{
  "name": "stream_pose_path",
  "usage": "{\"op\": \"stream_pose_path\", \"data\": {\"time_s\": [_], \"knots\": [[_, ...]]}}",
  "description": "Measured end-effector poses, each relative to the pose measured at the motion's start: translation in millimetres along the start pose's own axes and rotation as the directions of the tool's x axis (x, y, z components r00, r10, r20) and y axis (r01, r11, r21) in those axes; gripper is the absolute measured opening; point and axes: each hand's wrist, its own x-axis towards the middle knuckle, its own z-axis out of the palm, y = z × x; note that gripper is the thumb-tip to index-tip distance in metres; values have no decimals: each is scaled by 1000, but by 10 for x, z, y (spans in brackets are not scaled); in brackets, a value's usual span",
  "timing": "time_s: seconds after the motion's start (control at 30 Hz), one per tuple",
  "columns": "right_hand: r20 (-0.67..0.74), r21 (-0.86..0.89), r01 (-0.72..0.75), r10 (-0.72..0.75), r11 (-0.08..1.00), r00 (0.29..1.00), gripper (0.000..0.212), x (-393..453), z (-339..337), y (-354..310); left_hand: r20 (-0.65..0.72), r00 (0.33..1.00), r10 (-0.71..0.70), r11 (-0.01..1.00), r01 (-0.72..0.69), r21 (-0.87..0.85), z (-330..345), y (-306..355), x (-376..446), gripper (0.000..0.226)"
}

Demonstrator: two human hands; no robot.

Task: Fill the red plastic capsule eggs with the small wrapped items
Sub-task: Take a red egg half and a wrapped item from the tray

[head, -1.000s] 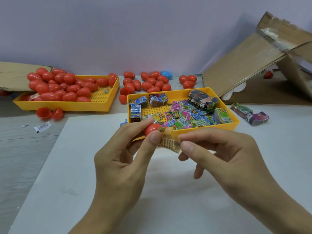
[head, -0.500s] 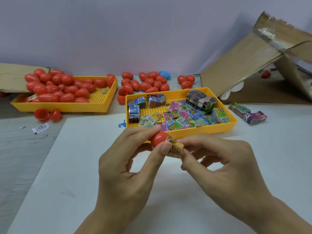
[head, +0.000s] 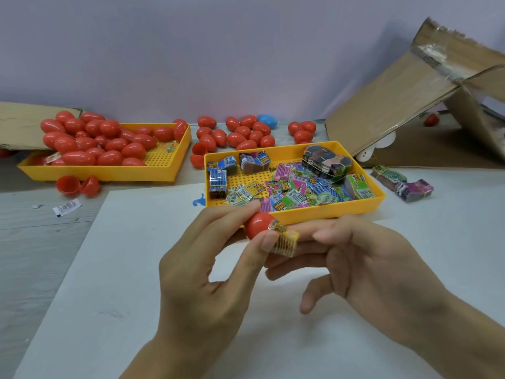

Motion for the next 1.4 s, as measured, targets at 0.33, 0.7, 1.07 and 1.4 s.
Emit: {"op": "stream_pose_path", "data": {"time_s": [0.33, 0.7, 1.07, 1.4], "knots": [[-11, 64, -99, 100, 993, 995, 39, 21, 2, 21, 53, 990, 132, 972, -140, 190, 0, 31, -8, 31], [-37, 254, -116, 129, 960, 991, 31, 27, -1, 8, 127, 992, -9, 1000, 11, -8, 9, -9, -1, 45], [-48, 116, -51, 57, 992, 997, 38, 29, -31, 8, 178, 979, -94, 992, 108, -72, 7, -31, -10, 38], [-159, -17, 6, -8, 1000, 987, 31, 26, 7, 20, 258, 960, -112, 972, 160, -173, 19, -24, -40, 44]]}}
